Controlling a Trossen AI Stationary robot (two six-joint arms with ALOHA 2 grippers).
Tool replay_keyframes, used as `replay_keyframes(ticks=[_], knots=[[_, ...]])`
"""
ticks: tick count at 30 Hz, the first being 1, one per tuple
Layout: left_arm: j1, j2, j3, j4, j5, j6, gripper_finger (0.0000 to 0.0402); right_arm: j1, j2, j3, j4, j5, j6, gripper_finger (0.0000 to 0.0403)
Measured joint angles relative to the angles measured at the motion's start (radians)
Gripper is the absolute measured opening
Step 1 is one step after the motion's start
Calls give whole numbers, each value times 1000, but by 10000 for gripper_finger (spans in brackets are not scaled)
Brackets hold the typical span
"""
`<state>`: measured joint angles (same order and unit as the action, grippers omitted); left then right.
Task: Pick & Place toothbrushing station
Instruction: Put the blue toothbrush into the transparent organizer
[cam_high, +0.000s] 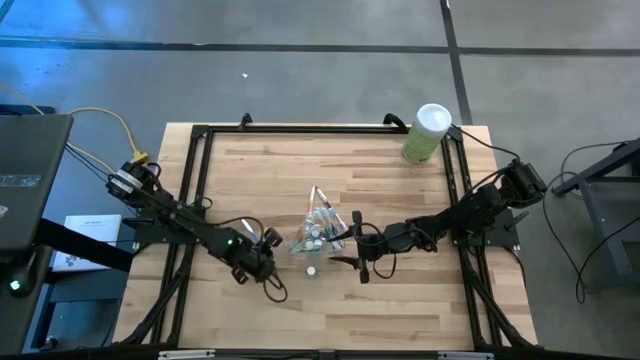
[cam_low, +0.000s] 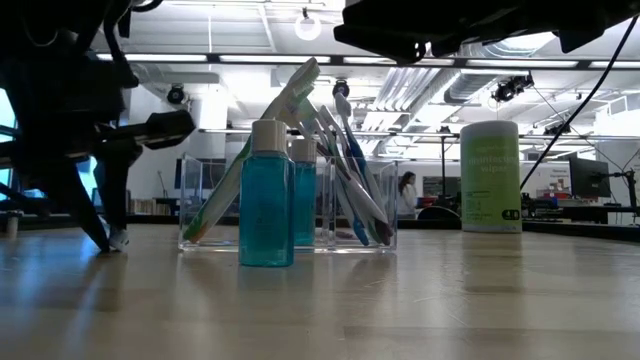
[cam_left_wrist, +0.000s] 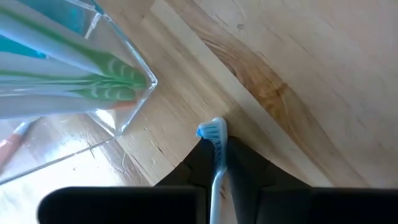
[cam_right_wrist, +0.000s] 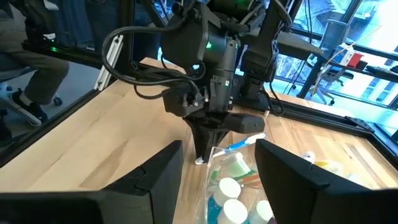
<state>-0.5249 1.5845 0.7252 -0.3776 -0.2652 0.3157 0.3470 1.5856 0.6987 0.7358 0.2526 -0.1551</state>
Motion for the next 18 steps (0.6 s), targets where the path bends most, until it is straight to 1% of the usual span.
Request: replay_keyframes(ticks=[5, 9, 13, 18], knots=[[-26, -17, 15, -3, -44, -41, 18, 0, 0, 0, -7, -1, 5, 193], [-45, -30, 34, -1, -28, -76, 12, 2, 0, 0, -21, -1, 23, 193], [-59, -30, 49, -5, -35, -75, 6, 13, 0, 0, -23, -1, 22, 193], [-73, -38, 95, -57, -122, -69, 5, 16, 0, 0, -24, -1, 21, 193]])
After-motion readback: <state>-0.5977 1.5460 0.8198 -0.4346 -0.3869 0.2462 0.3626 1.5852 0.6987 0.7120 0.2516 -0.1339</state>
